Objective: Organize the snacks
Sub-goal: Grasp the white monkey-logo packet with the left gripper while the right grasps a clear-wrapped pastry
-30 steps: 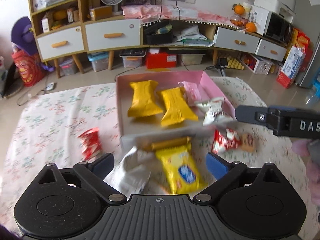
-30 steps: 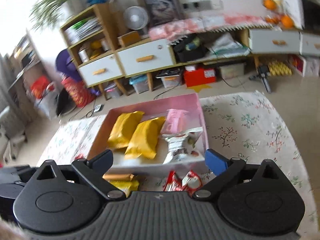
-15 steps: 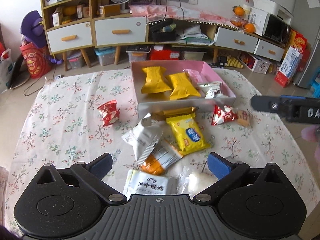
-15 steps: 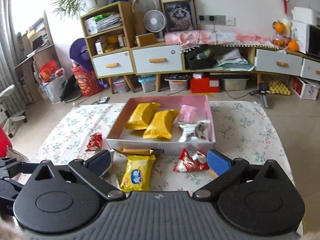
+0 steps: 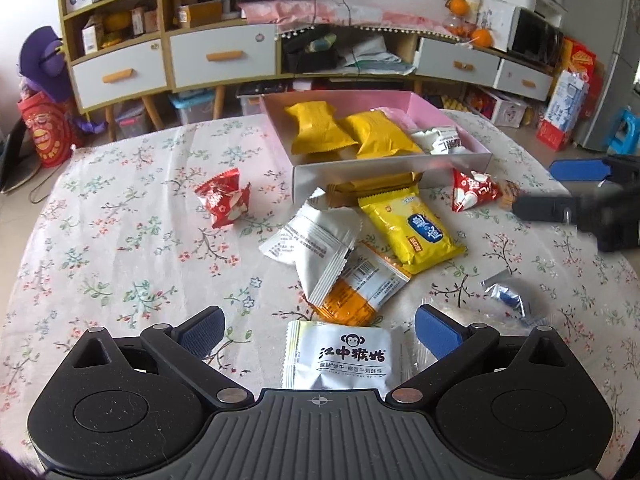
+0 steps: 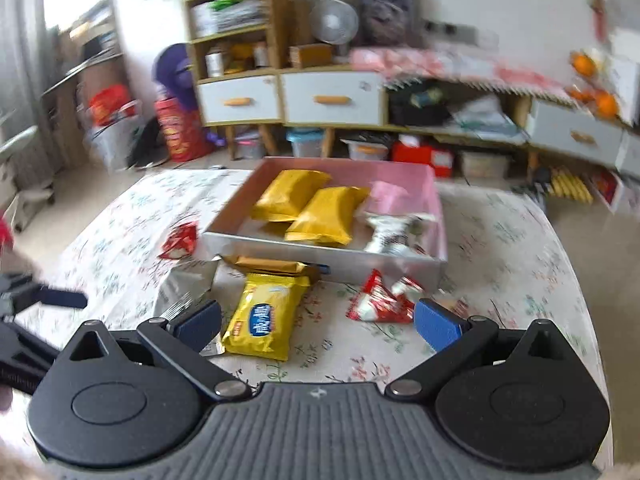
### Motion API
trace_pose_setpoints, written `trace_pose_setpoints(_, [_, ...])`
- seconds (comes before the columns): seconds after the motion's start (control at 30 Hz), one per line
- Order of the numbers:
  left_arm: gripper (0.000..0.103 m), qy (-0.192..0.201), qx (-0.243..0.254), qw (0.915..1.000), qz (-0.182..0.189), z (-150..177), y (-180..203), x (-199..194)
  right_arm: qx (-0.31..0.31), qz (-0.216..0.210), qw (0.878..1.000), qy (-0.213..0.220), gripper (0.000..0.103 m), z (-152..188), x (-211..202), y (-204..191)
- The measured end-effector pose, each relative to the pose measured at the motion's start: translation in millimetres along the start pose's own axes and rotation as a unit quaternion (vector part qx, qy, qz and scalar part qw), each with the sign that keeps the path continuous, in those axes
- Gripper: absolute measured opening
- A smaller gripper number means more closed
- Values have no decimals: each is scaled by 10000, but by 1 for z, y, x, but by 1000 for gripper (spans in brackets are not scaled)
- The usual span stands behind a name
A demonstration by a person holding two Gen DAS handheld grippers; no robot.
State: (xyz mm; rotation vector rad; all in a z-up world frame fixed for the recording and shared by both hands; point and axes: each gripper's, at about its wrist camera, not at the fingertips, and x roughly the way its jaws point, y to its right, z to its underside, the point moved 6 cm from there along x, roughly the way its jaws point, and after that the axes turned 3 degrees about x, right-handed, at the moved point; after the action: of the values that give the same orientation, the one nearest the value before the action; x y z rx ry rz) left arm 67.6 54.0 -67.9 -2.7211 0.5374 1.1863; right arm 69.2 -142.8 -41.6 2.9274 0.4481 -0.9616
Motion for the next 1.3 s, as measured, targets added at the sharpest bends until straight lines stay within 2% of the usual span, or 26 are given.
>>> trace_pose_setpoints(0.07, [102,57,-44,9999,147,5,-2,4,-312,-139,9994,-95,103,9,1,-9])
trace_pose_setpoints(0.23, [102,-143,-245,9989,367,23,-5,15,-978,-499,9936,-262,103,31,-4,-28])
trace_pose_setpoints(0.53, [102,-158,328,9978,547,35,11,15,-1714,-1099,9774,-568,101,65,-17,-58])
trace_pose_setpoints(0.63, [102,-176,473,9972,554,36,15,17,-1846,-1178,9736,-638,94,71,-15,-63])
trace_pose_setpoints(0.9, [100,-237,421,9976,505,38,13,24,-1925,-1180,9700,-903,63,77,-4,-64])
trace_pose_setpoints(1.0, [99,-239,417,9978,461,36,13,26,-1979,-1170,9688,-922,57,78,-3,-64])
trace_pose_setpoints(1.13, [95,-225,490,9977,414,35,16,26,-2061,-1168,9670,-933,55,79,-7,-66])
trace_pose_setpoints(1.3, [89,-217,567,9976,320,34,17,26,-2073,-1158,9667,-959,44,78,-6,-66])
